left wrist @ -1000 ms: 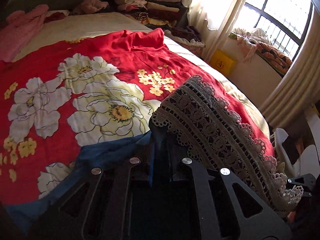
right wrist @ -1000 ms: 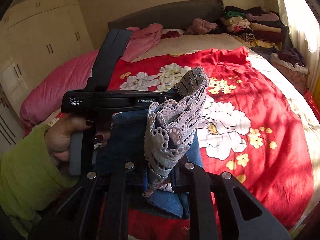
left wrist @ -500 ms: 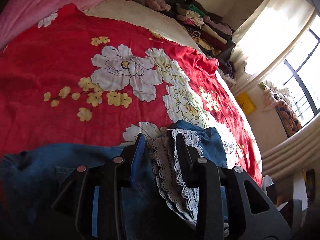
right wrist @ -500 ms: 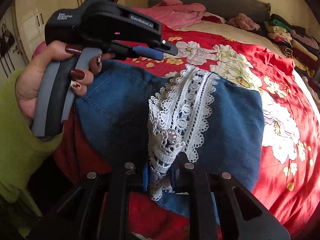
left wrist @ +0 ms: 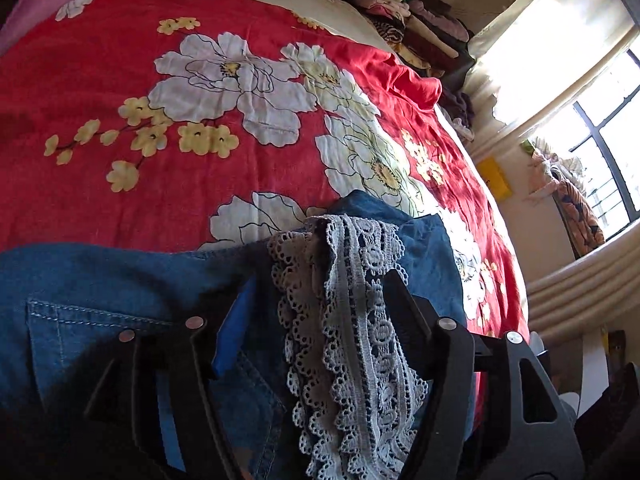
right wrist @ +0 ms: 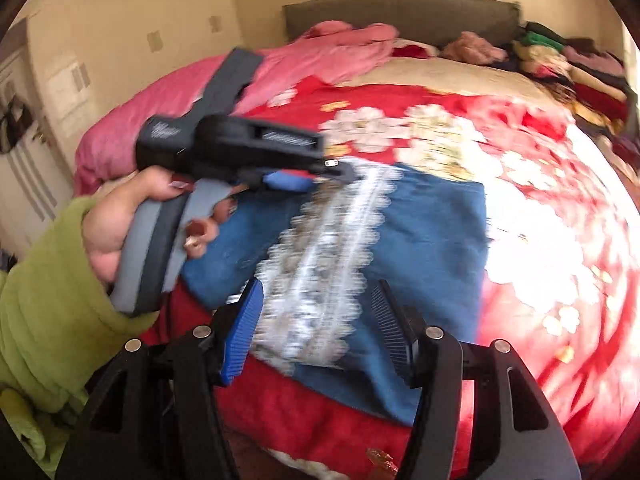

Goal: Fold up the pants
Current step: 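Lift the lace-trimmed half and fold it over the pocket side with both tools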

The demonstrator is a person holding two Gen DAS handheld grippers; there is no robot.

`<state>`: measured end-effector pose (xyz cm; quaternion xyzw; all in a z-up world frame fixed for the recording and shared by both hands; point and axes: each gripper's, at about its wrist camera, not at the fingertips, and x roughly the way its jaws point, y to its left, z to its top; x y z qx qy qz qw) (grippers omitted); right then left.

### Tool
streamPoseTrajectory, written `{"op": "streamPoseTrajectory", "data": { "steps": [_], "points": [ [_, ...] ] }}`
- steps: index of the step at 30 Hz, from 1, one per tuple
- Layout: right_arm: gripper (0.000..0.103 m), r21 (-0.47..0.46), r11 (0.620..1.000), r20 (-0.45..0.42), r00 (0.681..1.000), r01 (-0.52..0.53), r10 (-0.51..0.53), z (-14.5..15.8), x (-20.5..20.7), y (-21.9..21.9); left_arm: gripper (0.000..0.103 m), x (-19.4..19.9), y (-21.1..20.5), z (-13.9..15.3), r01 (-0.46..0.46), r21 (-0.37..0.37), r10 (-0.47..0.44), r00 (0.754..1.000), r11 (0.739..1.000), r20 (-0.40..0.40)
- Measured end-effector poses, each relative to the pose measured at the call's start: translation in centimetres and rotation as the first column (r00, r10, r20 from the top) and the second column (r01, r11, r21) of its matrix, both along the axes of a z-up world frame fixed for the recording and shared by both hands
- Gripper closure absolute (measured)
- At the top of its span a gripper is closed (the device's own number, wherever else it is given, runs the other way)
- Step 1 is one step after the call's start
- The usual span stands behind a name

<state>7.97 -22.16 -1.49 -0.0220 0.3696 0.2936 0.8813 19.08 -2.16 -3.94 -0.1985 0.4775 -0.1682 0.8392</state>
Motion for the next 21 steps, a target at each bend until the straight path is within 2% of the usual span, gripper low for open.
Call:
{"op": "streamPoseTrajectory", "data": {
  "steps": [2,4,6,9,12,13,17,21],
  "points": [
    [0.047,0.004,0.999,-0.034,0.998,0.047,-0.047,-0.6,0.6,-1.0,0.047,0.5,-0.8,-0.2,0.001,0.026,-0.001,1.000,1.000,0.000],
    [0.047,-0.003,0.997,-0.065,0.995,0.072,-0.072,-1.4,0.9,-1.3,0.093,0.9,-1.7,-0.2,0.005,0.093,-0.007,1.000,0.996,0.017],
    [0.047,-0.006,0.997,-0.082,0.994,0.071,-0.071,-1.8,1.3,-1.5,0.093,0.7,-2.2,0.4,0.028,0.139,-0.035,0.998,0.990,0.043],
    [0.047,-0.029,0.999,-0.085,0.995,0.040,-0.042,-2.4,1.4,-0.7,0.091,1.0,-1.5,0.7,0.021,0.136,-0.029,0.998,0.990,0.052],
    [0.047,-0.061,0.998,-0.092,0.996,0.003,-0.009,-3.2,0.7,0.0,0.073,1.3,-0.2,-0.5,-0.012,0.124,0.010,1.000,0.992,0.014],
    [0.047,-0.063,0.998,-0.092,0.996,-0.004,-0.002,-3.3,0.4,0.1,0.072,1.1,0.2,-0.4,-0.020,0.110,0.018,1.000,0.994,0.013],
    [0.047,-0.029,0.999,-0.071,0.997,0.018,-0.020,-2.3,0.1,-1.0,0.066,-1.2,1.0,1.1,-0.034,0.122,0.029,0.999,0.992,0.044],
    [0.047,-0.026,0.999,-0.021,0.999,0.047,-0.047,-1.3,-0.3,-2.6,0.066,-5.2,0.7,2.8,0.019,0.159,-0.033,0.996,0.987,0.087]
  ]
}}
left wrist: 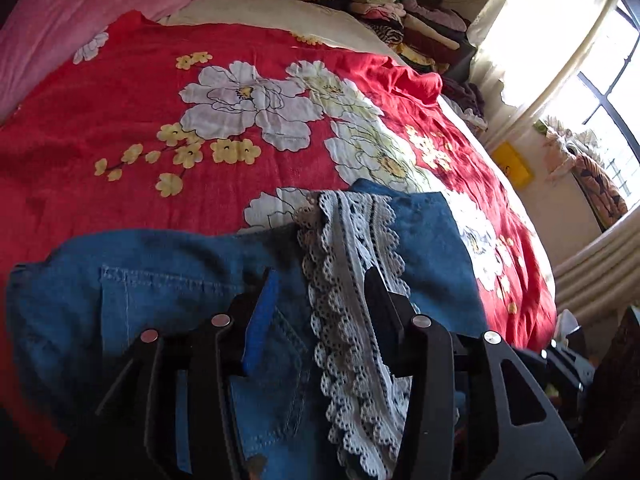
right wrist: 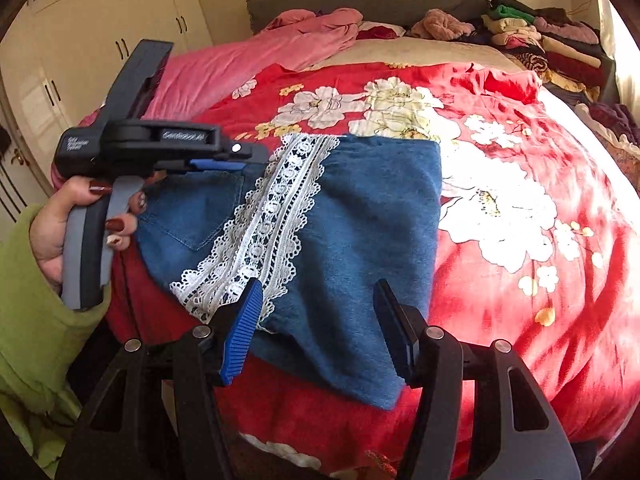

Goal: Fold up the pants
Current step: 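Lift the lace-trimmed half and fold it over the pocket side with both tools, then lower the lace edge onto the pants and open the left tool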

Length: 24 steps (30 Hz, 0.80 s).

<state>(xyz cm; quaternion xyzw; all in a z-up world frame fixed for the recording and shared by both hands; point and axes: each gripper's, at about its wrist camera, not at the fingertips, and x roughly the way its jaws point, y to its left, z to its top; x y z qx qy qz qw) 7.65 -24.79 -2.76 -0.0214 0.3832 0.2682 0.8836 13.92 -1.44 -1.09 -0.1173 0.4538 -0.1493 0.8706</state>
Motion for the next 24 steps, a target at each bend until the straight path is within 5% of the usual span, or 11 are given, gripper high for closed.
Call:
{"op": "streamPoseTrajectory", "data": {
  "steps": [10,14,15,16,18,24],
  "points": [
    [0.047,0.025,0.987,-0.039,0.987,0.160,-0.159,-0.2,0.6,-4.4,0.067,-9.0,-6.1,-1.6,0.276,0.139,-0.278,0.960,0.951,-0.002],
    [0.047,0.028,0.988,-0.044,0.987,0.155,-0.154,-0.3,0.4,-4.4,0.067,-8.6,-7.1,-3.0,0.291,0.172,-0.291,0.956,0.941,-0.029],
    [0.047,0.027,0.988,-0.046,0.988,0.151,-0.150,-0.3,0.4,-4.3,0.071,-8.5,-7.4,-3.4,0.293,0.184,-0.292,0.956,0.938,-0.035],
    [0.047,0.025,0.989,-0.048,0.988,0.146,-0.145,-0.4,0.3,-4.1,0.087,-8.2,-7.5,-3.5,0.296,0.183,-0.293,0.955,0.937,-0.042],
    [0.047,0.022,0.991,-0.050,0.990,0.135,-0.134,-0.4,0.2,-3.7,0.093,-8.0,-7.1,-3.7,0.292,0.165,-0.287,0.956,0.942,-0.053],
    [0.047,0.001,1.000,-0.021,0.999,0.028,-0.028,0.4,-0.5,-0.5,0.094,-9.2,-5.3,-2.0,0.273,0.179,-0.272,0.962,0.945,-0.027]
  ]
}}
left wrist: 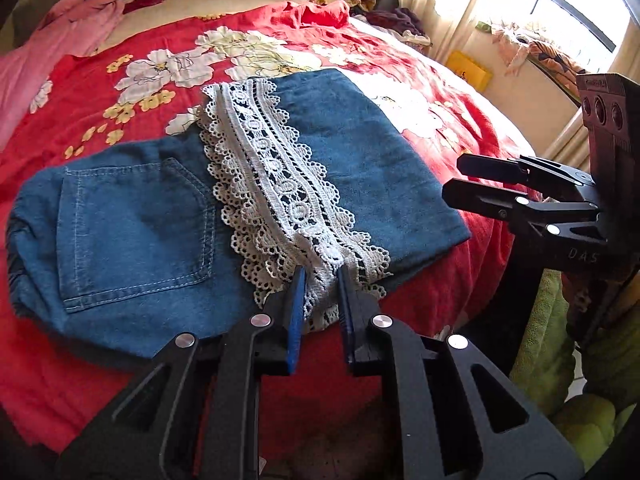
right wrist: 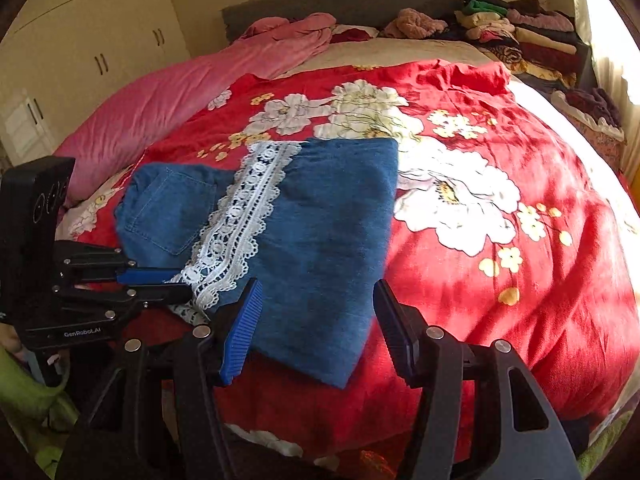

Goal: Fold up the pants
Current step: 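Lower the lace edge onto the pants and open the left tool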

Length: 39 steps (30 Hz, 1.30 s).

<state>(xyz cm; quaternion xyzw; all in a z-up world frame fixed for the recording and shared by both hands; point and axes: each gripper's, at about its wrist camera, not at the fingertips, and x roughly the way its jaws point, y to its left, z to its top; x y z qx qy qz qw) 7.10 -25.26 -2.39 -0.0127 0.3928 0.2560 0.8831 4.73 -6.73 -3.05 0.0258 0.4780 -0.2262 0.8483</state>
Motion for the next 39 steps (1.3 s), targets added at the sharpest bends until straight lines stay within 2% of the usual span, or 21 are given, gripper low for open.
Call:
{"op": "streamPoseTrajectory", "data": {
  "steps": [2,4,7,11,13,14,17,18,20,23,28,29,31,35,37,39],
  "points": [
    [0.047,-0.023,0.999,-0.021,0.999,-0.027,0.026,-0.7,0.1,0.9,0.093,-0.3,0.4,-0.5,-0.008,0.003,0.008,1.000,1.000,-0.014],
    [0.048,-0.072,0.997,-0.077,0.997,-0.030,0.025,-2.3,0.6,1.4,0.089,-0.3,0.7,-1.1,-0.018,-0.002,0.018,0.999,1.000,-0.040],
    [0.050,-0.104,0.994,-0.141,0.990,-0.019,0.005,-4.0,1.0,1.0,0.084,-0.4,1.3,-0.4,-0.028,-0.036,0.027,0.999,0.999,-0.037],
    [0.050,-0.099,0.995,-0.142,0.990,-0.015,0.000,-3.9,1.0,0.6,0.080,-0.1,1.1,1.4,-0.047,-0.039,0.047,0.999,0.998,0.021],
    [0.050,-0.102,0.995,-0.142,0.990,-0.014,-0.001,-4.0,1.0,0.7,0.071,0.5,0.9,1.6,-0.064,-0.052,0.066,0.997,0.997,0.026],
    [0.050,-0.102,0.995,-0.142,0.990,-0.014,0.000,-4.0,0.9,0.7,0.070,0.8,0.6,1.3,-0.066,-0.048,0.068,0.997,0.997,0.029],
    [0.050,-0.095,0.995,-0.146,0.989,-0.014,0.000,-4.0,0.9,0.5,0.069,1.2,-0.1,-0.4,-0.077,0.047,0.076,0.997,0.996,0.024],
    [0.050,-0.092,0.996,-0.148,0.989,-0.013,-0.001,-4.1,0.9,0.5,0.068,1.3,-0.1,-1.3,-0.078,0.065,0.079,0.997,0.995,-0.001],
    [0.049,-0.089,0.996,-0.155,0.988,-0.011,-0.003,-4.2,1.0,0.4,0.065,1.4,0.8,-2.5,-0.100,0.036,0.101,0.994,0.994,-0.042],
    [0.048,-0.090,0.996,-0.155,0.988,-0.012,-0.002,-4.2,1.0,0.4,0.063,1.4,1.8,-2.5,-0.116,-0.006,0.116,0.992,0.993,-0.054],
    [0.048,-0.082,0.997,-0.159,0.987,-0.005,-0.008,-4.0,1.0,0.2,0.058,1.0,1.6,-2.0,-0.119,0.008,0.119,0.992,0.993,-0.045],
    [0.047,-0.081,0.997,-0.160,0.987,-0.001,-0.011,-4.0,1.0,0.1,0.058,1.0,1.7,-1.9,-0.119,0.009,0.120,0.992,0.993,-0.044],
    [0.038,-0.081,0.997,-0.156,0.987,0.016,-0.029,-3.9,0.9,-0.2,0.055,0.9,1.6,-1.7,-0.123,0.011,0.124,0.991,0.992,-0.043],
    [0.037,-0.059,0.998,-0.149,0.988,0.036,-0.045,-3.5,0.9,-0.8,0.052,0.9,1.8,-1.4,-0.133,0.012,0.133,0.990,0.991,-0.041],
    [0.026,-0.052,0.998,-0.143,0.988,0.043,-0.050,-3.2,0.8,-1.1,0.049,0.9,1.9,-1.2,-0.136,0.013,0.136,0.990,0.991,-0.038],
    [0.025,-0.050,0.997,-0.134,0.989,0.051,-0.057,-3.0,0.7,-1.3,0.046,0.8,2.0,-1.0,-0.139,0.014,0.139,0.990,0.990,-0.035]
  ]
}}
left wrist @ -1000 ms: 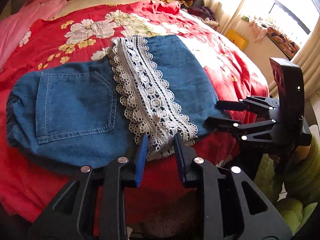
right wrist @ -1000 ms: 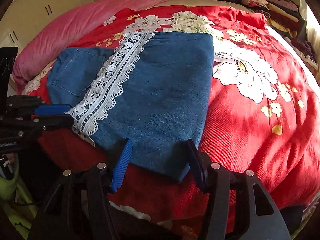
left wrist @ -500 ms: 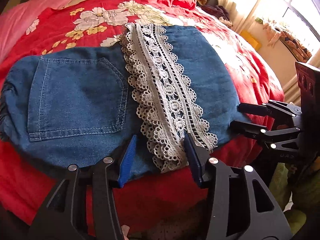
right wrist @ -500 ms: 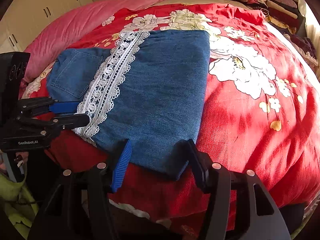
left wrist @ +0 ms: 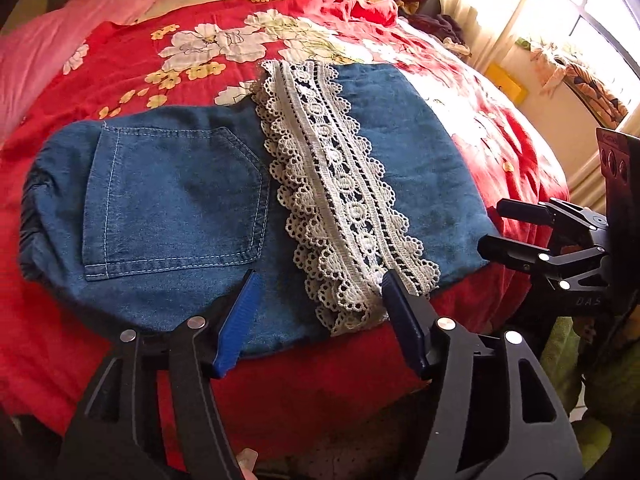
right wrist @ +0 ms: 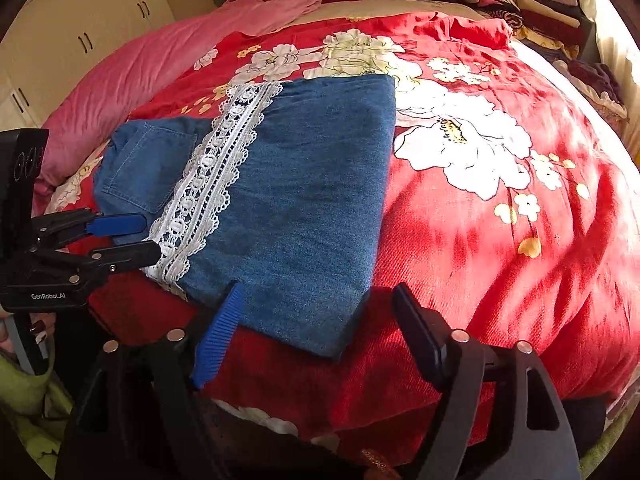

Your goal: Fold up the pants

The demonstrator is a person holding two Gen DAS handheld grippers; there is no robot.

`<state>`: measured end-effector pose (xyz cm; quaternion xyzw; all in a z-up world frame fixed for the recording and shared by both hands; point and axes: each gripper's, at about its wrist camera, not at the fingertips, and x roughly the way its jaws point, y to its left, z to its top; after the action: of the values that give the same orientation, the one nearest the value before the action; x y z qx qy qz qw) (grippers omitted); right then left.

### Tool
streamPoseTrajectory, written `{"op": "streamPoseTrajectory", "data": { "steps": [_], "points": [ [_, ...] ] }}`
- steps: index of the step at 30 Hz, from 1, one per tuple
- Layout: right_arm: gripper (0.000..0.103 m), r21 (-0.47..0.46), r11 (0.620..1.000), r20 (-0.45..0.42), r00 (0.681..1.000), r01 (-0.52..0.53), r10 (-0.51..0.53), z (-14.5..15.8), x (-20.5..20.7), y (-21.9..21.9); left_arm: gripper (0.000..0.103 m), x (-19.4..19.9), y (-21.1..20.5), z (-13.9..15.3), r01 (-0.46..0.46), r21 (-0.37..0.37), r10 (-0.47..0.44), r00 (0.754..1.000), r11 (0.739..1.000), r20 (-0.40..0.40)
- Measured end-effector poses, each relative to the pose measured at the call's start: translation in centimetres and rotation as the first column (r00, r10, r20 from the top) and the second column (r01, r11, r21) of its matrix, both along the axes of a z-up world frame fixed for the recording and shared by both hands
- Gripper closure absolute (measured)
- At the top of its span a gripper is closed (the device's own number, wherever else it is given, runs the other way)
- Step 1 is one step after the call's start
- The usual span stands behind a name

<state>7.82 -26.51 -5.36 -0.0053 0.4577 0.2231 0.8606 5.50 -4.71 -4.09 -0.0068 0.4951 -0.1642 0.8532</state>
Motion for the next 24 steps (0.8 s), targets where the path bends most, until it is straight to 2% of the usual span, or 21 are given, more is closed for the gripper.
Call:
{"op": "streamPoseTrajectory", "data": {
  "steps": [8,16,19,20,21,24],
  "points": [
    [0.025,0.001,1.000,0.023,0.999,0.026,-0.026,0.7,-0.2,-0.5,0.036,-0.3,0.4,0.9,-0.014,0.009,0.014,1.000,1.000,0.019],
    [0.025,0.005,0.999,0.046,0.998,0.032,-0.032,1.5,-0.4,-0.6,0.015,-0.8,1.2,2.2,-0.044,0.015,0.043,0.997,0.999,0.061],
    [0.024,0.008,1.000,0.057,0.998,0.027,-0.028,1.9,-0.5,-0.3,0.011,-0.9,1.6,2.5,-0.057,0.018,0.056,0.996,0.998,0.071],
    [0.020,0.005,1.000,0.061,0.998,0.026,-0.026,2.0,-0.6,-0.2,0.010,-0.9,1.8,2.6,-0.061,0.019,0.060,0.996,0.998,0.073],
    [0.004,0.002,1.000,0.066,0.997,0.029,-0.029,2.1,-0.6,-0.2,0.010,-0.9,1.9,2.6,-0.066,0.018,0.064,0.995,0.998,0.075],
    [0.004,0.010,1.000,0.075,0.997,0.027,-0.028,2.5,-0.7,0.0,0.010,-1.0,2.4,2.8,-0.078,0.014,0.076,0.994,0.997,0.080]
  ]
}}
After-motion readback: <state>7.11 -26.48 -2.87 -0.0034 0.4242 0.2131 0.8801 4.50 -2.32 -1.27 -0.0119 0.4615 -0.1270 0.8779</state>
